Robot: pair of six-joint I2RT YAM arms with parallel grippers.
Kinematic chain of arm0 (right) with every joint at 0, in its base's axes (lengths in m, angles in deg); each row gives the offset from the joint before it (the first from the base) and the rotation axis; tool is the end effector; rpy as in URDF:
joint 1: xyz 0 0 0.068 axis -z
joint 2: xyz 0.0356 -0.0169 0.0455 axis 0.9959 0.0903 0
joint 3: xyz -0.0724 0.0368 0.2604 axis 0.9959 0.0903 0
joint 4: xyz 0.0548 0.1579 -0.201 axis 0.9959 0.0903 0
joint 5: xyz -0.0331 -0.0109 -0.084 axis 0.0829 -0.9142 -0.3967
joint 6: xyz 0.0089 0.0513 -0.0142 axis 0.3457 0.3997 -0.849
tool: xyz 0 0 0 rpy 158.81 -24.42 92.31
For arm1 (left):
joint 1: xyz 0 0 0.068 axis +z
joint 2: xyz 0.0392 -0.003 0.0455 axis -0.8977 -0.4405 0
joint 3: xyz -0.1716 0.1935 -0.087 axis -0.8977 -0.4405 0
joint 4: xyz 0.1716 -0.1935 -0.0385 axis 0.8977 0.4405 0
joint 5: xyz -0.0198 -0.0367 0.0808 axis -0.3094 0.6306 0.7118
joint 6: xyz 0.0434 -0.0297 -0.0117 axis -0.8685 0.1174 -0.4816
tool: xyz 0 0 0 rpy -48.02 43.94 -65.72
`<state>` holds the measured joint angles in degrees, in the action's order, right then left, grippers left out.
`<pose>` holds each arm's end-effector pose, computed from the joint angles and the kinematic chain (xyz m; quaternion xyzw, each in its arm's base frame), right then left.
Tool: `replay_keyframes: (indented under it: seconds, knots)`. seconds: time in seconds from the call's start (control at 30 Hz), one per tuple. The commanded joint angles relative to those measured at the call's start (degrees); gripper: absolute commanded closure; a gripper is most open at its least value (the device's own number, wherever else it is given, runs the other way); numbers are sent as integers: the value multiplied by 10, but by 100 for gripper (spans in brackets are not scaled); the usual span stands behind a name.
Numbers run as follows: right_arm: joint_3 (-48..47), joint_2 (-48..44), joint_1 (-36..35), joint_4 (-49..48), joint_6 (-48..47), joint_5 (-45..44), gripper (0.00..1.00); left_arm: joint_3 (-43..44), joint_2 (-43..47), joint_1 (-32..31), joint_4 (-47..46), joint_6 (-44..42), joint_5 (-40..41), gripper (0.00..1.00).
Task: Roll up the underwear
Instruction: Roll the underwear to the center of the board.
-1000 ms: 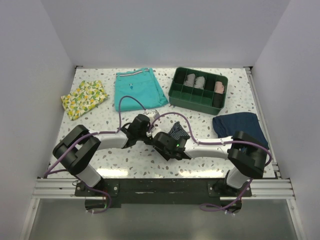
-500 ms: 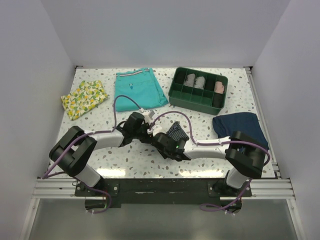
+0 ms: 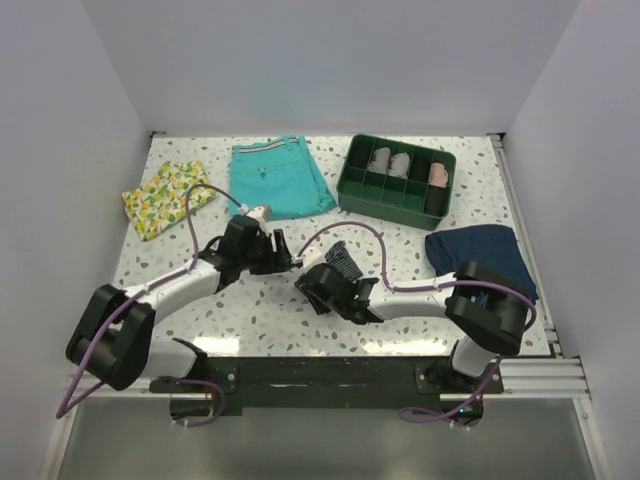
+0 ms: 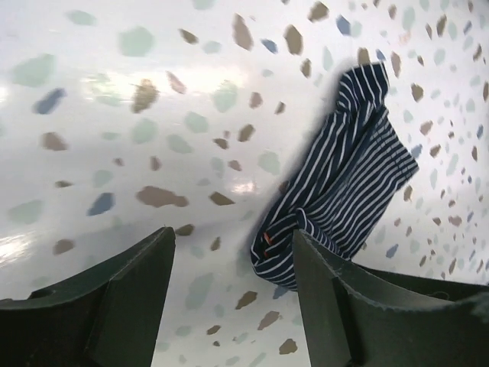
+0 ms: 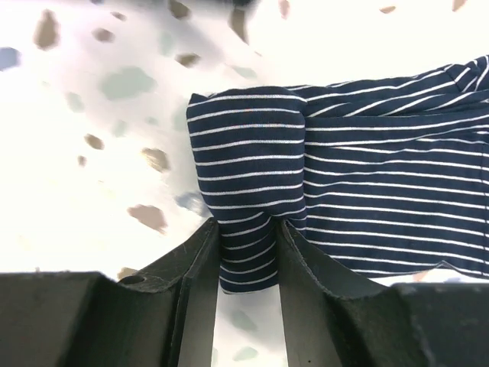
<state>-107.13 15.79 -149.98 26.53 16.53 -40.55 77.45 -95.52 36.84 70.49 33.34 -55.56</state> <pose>0.1467 0.2905 0.1474 -0.3079 0.8725 0.1255 0.3580 0.2300 -0.1235 0.1804 -0.0361 0.9173 -0.2626 0.2971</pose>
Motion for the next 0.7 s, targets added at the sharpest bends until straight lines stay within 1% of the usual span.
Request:
replay_keyframes:
  seconds: [0.0,0.13,0.37,0.5,0.67]
  knots:
    - [23,71,-8,70,25,145,78,-16,60,28,76,-2,74,32]
    - [-3,80,-11,67,-2,180,78,-30,124,32,125,7,115,32]
    - [-36,108,-13,54,-8,279,78,-58,202,34,160,23,111,31]
    - [-22,111,-11,16,28,336,79,-74,233,35,154,24,94,31]
    - [4,109,-4,-32,73,378,79,-88,242,35,142,22,70,31]
